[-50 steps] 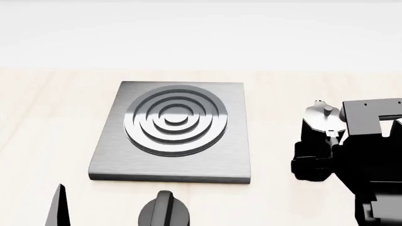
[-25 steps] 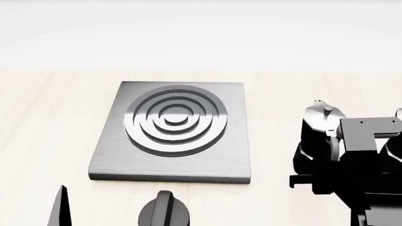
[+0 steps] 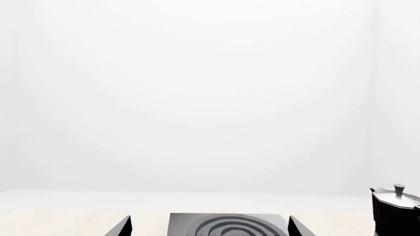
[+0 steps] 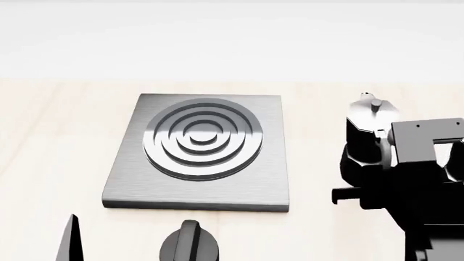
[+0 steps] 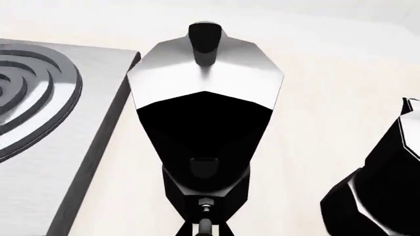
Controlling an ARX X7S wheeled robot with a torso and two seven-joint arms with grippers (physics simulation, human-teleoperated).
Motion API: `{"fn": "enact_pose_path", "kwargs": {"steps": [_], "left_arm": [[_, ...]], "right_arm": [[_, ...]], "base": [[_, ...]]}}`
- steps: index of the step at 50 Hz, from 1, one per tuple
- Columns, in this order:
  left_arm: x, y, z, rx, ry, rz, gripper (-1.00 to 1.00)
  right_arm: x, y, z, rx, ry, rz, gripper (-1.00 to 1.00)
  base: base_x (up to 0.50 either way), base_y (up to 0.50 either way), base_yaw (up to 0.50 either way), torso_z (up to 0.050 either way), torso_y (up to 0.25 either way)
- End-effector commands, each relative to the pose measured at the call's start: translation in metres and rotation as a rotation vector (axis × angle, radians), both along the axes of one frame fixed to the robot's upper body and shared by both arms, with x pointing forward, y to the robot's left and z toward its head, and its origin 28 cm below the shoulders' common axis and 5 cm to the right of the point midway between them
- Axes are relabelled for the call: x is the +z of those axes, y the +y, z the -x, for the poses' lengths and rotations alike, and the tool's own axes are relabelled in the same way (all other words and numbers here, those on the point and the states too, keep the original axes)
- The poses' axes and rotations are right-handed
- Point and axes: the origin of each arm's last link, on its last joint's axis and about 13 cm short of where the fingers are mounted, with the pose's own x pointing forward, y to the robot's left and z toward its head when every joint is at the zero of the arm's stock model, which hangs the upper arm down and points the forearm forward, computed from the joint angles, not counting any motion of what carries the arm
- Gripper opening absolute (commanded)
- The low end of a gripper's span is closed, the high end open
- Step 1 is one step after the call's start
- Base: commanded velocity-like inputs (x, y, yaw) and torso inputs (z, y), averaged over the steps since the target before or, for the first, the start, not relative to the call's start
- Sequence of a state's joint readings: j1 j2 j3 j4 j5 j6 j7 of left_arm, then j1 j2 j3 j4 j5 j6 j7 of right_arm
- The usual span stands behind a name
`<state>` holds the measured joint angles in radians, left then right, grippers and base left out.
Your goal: Put both moka pots on the stove.
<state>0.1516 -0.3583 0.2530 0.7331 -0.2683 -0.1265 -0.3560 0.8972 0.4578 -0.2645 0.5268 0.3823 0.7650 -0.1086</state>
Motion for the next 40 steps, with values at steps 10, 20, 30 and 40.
{"fn": "enact_pose_path", "kwargs": {"steps": [10,20,30,40], "left_arm": [[0.001,0.000,0.001,0.001,-0.001,-0.002,1.00],[-0.002,0.000,-0.001,-0.003,0.006,-0.004,1.00],[0.000,0.000,0.001,-0.005,0.003,-0.008,1.00],[0.000,0.001,0.001,-0.006,0.004,-0.005,1.00]], "right_arm": [[0.069,0.027,0.016,0.127,-0.214,0.041,-1.00],[0.085,0.035,0.010,0.235,-0.217,-0.004,-1.00],[0.102,0.054,0.005,0.379,-0.256,-0.014,-1.00],[0.109,0.070,-0.008,0.420,-0.257,-0.016,-1.00]], "base": [[0.00,0.00,0.00,0.000,0.000],[0.00,0.00,0.00,0.000,0.001],[0.00,0.00,0.00,0.000,0.001],[0.00,0.00,0.00,0.000,0.001]]}}
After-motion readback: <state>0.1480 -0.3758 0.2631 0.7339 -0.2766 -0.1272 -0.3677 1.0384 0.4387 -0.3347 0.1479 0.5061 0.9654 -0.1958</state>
